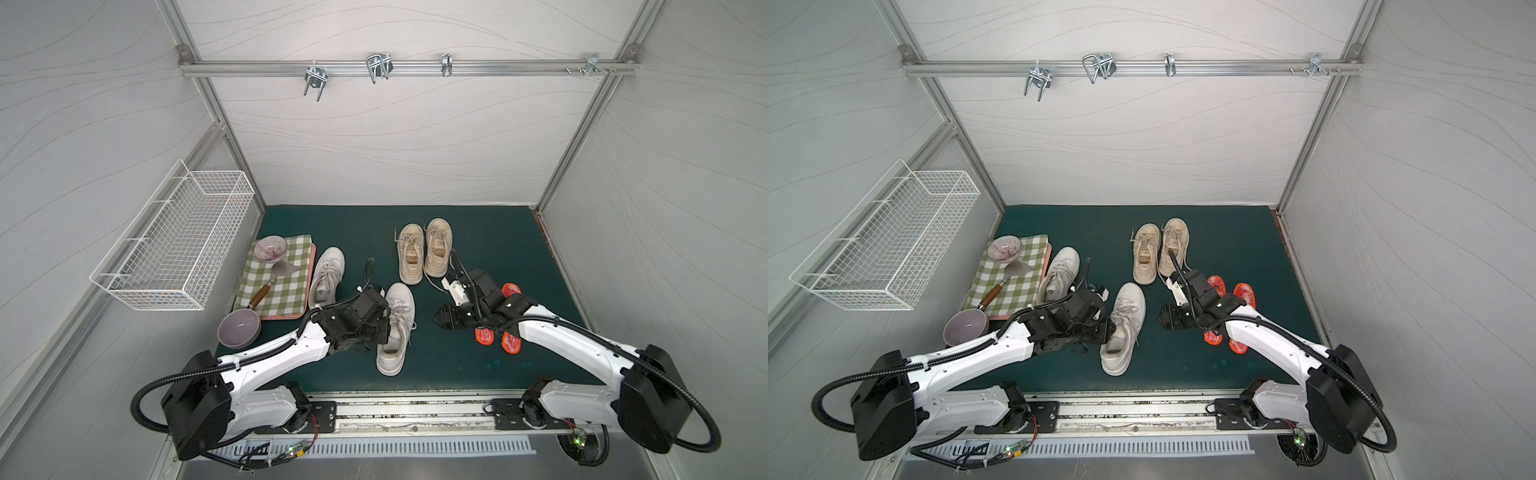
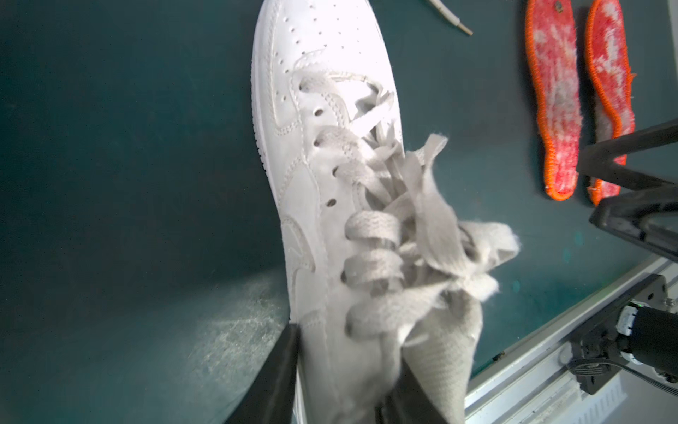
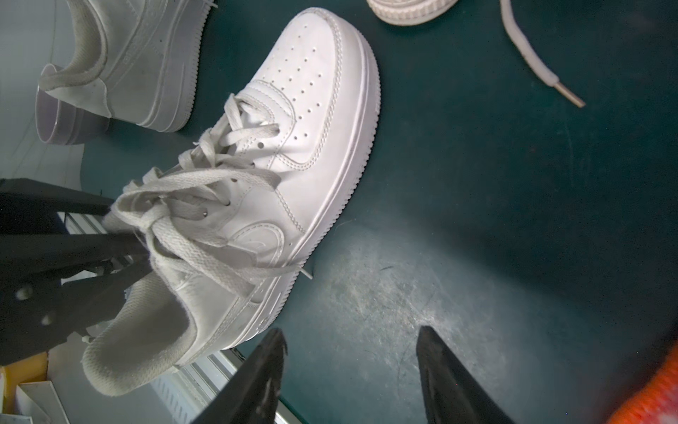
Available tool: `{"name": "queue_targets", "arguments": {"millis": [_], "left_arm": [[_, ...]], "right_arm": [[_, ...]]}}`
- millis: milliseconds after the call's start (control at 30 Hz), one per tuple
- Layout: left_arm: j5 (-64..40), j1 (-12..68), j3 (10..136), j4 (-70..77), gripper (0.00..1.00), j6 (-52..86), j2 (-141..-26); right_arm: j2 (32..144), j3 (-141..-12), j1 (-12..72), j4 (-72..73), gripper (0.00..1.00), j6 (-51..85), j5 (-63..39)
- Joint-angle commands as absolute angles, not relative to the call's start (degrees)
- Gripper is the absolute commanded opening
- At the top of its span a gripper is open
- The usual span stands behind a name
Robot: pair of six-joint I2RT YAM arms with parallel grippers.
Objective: Remove the insole from the shoe
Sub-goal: Pick up the shoe from the center of the board.
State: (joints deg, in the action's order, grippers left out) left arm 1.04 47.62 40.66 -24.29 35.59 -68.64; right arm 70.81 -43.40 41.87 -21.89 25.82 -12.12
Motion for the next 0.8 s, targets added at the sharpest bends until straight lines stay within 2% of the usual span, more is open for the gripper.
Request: {"name": "queue_targets", "arguments": {"millis": [0, 133, 267, 500, 767], "left_arm": [[0.9, 47.3, 43.6, -21.5, 0.27, 33.3, -69.8], [0.1, 47.3, 43.9, -19.7, 0.14, 31.1, -70.6], [-1.1, 47.3, 43.5, -18.3, 0.07, 28.2, -70.7], [-5.8, 47.4, 43.9, -17.5, 0.01, 23.0, -71.4], [-8.2, 47.3, 42.8, -17.6, 0.00, 19.3, -70.1]], "right_arm": [[72.9, -45.4, 44.0, -19.7, 0.57, 24.9, -12.7], [74.9, -46.0, 46.7, -19.3, 0.52, 24.3, -11.8], [74.9, -45.0, 48.1, -18.8, 0.47, 24.0, -10.6], [74.0, -43.3, 51.3, -17.4, 0.39, 23.5, -10.0], [71.0, -41.7, 52.1, -17.4, 0.33, 22.6, -8.4]]}}
